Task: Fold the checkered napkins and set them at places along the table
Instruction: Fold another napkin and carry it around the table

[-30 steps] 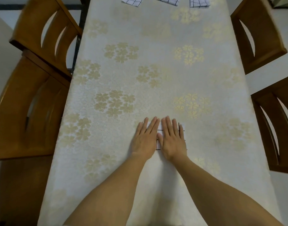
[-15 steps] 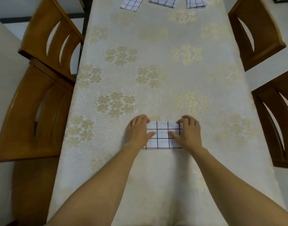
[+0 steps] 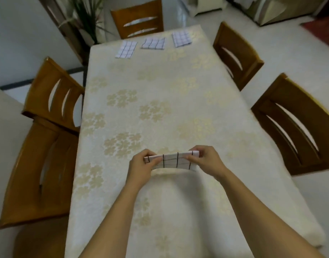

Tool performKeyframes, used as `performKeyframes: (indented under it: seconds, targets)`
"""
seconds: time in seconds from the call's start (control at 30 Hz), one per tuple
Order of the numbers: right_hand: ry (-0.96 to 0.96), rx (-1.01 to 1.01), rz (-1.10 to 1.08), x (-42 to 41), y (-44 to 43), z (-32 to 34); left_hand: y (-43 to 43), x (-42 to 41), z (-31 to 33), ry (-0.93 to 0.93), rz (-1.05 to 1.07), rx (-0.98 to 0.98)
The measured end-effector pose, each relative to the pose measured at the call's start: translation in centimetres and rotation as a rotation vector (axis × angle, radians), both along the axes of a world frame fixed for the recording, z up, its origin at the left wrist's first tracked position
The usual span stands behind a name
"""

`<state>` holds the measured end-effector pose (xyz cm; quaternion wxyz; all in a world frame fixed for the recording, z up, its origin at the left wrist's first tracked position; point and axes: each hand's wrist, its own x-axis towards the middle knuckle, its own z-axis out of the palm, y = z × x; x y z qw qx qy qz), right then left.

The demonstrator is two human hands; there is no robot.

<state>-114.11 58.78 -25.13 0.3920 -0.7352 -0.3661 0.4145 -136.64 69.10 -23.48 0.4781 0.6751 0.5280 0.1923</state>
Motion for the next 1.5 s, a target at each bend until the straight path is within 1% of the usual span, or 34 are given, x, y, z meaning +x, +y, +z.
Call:
performKeyframes:
  seconds: [0.1,0.17,0.23,0.3,0.37,0.47,0.63,0.73,0.9,1.13,1.33,1.4,1.5]
  targets:
    - [0.077,0.154,-0.184,-2.1,-1.7,4.4,-2.0,-0.9,3.6,-0.171,0.047,0.009]
    - [0.073,0.240,-0.259,-3.8,-2.5,7.3,-3.4,-1.7,5.4,-0.272,0.070,-0.007]
    - [0.058,0.315,-0.303,-5.5,-3.3,9.8,-4.8,-2.8,6.9,-0.376,0.103,-0.064]
    - [0.053,0.371,-0.350,-7.3,-4.5,11.8,-6.8,-3.9,7.9,-0.443,0.093,-0.123]
    - [0.057,0.426,-0.388,-9.1,-6.3,13.3,-9.0,-4.8,8.9,-0.469,0.074,-0.151]
    - [0.074,0.434,-0.403,-10.9,-9.7,14.2,-12.0,-5.5,10.5,-0.485,0.087,-0.141]
    - [0.127,0.356,-0.475,-12.0,-15.0,14.1,-15.4,-6.0,11.9,-0.507,0.009,-0.169]
    - [0.031,0.370,-0.530,-11.7,-16.9,14.6,-16.9,-5.6,12.7,-0.491,-0.041,-0.180]
    - [-0.088,0.457,-0.590,-9.6,-20.4,15.8,-19.5,-3.6,13.8,-0.430,-0.219,-0.175]
    - [-0.137,0.584,-0.756,-4.0,-28.7,15.4,-25.5,4.3,14.3,-0.369,-0.376,-0.103]
    - [-0.153,0.530,-0.902,3.7,-39.4,15.4,-34.9,13.7,14.6,-0.335,-0.509,-0.068]
    - [-0.173,0.521,-0.948,6.2,-42.6,15.6,-37.6,16.7,14.6,-0.339,-0.554,-0.079]
    - [-0.147,0.512,-0.998,9.9,-47.2,16.0,-41.3,21.1,14.7,-0.359,-0.601,-0.105]
